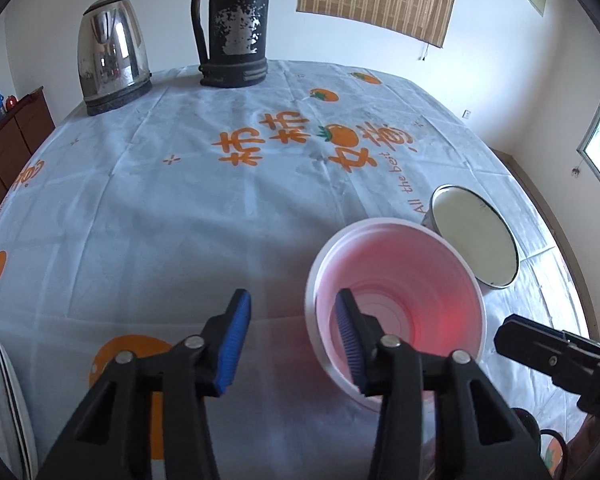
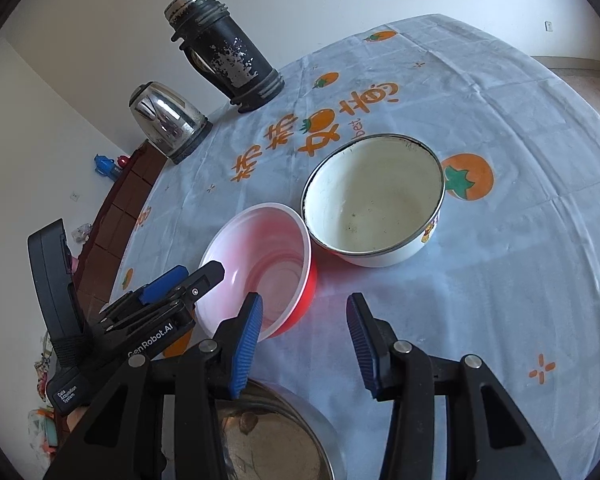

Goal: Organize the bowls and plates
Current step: 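Close the left gripper on the red bowl rim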

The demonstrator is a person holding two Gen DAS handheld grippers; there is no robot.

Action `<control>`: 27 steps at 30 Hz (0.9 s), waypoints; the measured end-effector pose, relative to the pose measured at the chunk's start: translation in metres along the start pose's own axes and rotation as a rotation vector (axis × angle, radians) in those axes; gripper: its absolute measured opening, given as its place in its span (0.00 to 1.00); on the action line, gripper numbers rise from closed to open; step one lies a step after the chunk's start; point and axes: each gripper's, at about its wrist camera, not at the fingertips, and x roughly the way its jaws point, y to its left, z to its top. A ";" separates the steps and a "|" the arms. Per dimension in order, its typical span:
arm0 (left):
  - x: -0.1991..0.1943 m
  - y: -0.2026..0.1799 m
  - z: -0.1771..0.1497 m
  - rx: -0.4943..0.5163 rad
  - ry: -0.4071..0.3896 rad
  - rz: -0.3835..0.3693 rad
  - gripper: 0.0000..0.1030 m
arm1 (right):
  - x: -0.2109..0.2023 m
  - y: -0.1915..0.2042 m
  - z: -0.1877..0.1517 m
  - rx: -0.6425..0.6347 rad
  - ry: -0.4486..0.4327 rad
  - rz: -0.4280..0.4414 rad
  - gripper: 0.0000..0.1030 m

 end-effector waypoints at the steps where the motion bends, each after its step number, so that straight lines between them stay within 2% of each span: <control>1: 0.001 0.000 0.000 -0.002 0.003 -0.003 0.39 | 0.003 0.000 0.001 -0.007 0.015 0.000 0.43; 9: 0.010 -0.007 0.000 0.013 -0.006 -0.007 0.38 | 0.023 0.005 0.008 -0.049 0.097 -0.023 0.31; 12: 0.016 -0.005 -0.001 0.008 0.006 -0.019 0.23 | 0.028 0.005 0.009 -0.057 0.117 -0.024 0.24; 14: 0.020 -0.003 -0.001 -0.006 0.018 -0.044 0.20 | 0.029 0.005 0.009 -0.056 0.121 -0.011 0.23; 16: 0.021 -0.001 -0.002 -0.016 0.026 -0.068 0.13 | 0.028 0.006 0.009 -0.058 0.114 -0.005 0.21; 18: 0.021 -0.002 -0.002 -0.018 0.030 -0.078 0.09 | 0.027 0.010 0.009 -0.062 0.107 0.004 0.15; 22: 0.013 0.000 -0.001 -0.025 0.009 -0.088 0.09 | 0.023 0.019 0.008 -0.091 0.082 -0.018 0.14; 27: -0.006 -0.004 0.001 0.004 -0.043 -0.079 0.09 | 0.010 0.025 0.007 -0.095 0.057 0.000 0.14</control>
